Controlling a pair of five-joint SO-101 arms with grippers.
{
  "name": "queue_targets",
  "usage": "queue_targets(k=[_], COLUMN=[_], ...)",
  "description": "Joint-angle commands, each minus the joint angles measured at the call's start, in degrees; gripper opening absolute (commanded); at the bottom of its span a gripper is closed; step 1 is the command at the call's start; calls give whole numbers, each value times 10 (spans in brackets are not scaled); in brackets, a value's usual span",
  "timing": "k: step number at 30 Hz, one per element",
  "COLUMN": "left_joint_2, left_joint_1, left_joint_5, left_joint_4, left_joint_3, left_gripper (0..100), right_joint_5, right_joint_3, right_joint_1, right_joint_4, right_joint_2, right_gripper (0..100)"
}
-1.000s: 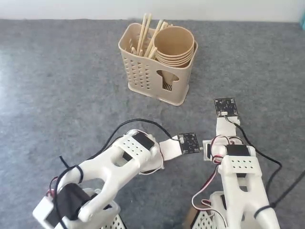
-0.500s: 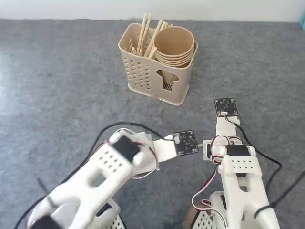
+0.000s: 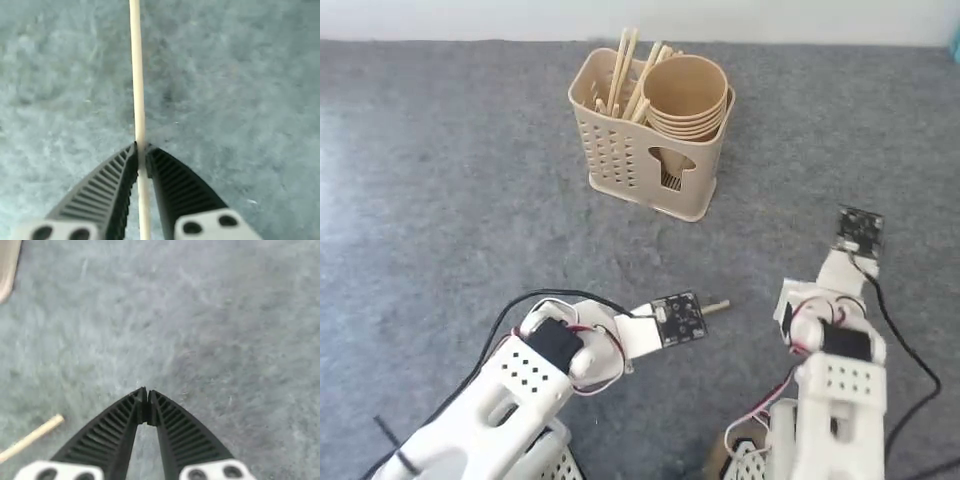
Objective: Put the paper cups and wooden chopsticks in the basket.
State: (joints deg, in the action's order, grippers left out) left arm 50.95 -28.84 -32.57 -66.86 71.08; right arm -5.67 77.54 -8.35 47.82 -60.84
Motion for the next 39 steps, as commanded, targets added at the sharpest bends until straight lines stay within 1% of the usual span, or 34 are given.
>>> queue_targets(k=[1, 4, 11, 18, 25, 28, 30, 33, 35, 37, 39], left_joint_2=[19, 19, 19, 20, 20, 25, 50, 121, 171, 206, 219], left_joint_1=[32, 46, 63, 69, 62, 32, -4, -63, -91, -93, -75], left_joint_5=[1, 11, 100, 167, 197, 199, 199, 204, 226, 236, 236], left_joint_4=[25, 23, 22, 18, -49, -101, -134, -169, -178, -177, -171], left_joint_3=[-5, -22, -78, -139, -219, -249, -264, -279, -287, -288, -289], left_gripper=[13, 13, 12, 12, 12, 12, 12, 12, 12, 12, 12], right_joint_5=[-15, -22, -26, -26, -26, -26, -26, -26, -26, -26, -26], right_joint_3=[28, 65, 120, 125, 125, 124, 124, 124, 124, 124, 124], right_joint_1=[-7, -7, -7, -7, -7, -7, -7, -7, -7, -7, -7], right_joint_4=[-5, -5, -5, -5, -5, -5, -5, -5, -5, -5, -5], right_joint_2=[-107, -186, -304, -314, -314, -314, -314, -314, -314, -314, -314], right_gripper=[9, 8, 8, 8, 8, 8, 8, 8, 8, 8, 8])
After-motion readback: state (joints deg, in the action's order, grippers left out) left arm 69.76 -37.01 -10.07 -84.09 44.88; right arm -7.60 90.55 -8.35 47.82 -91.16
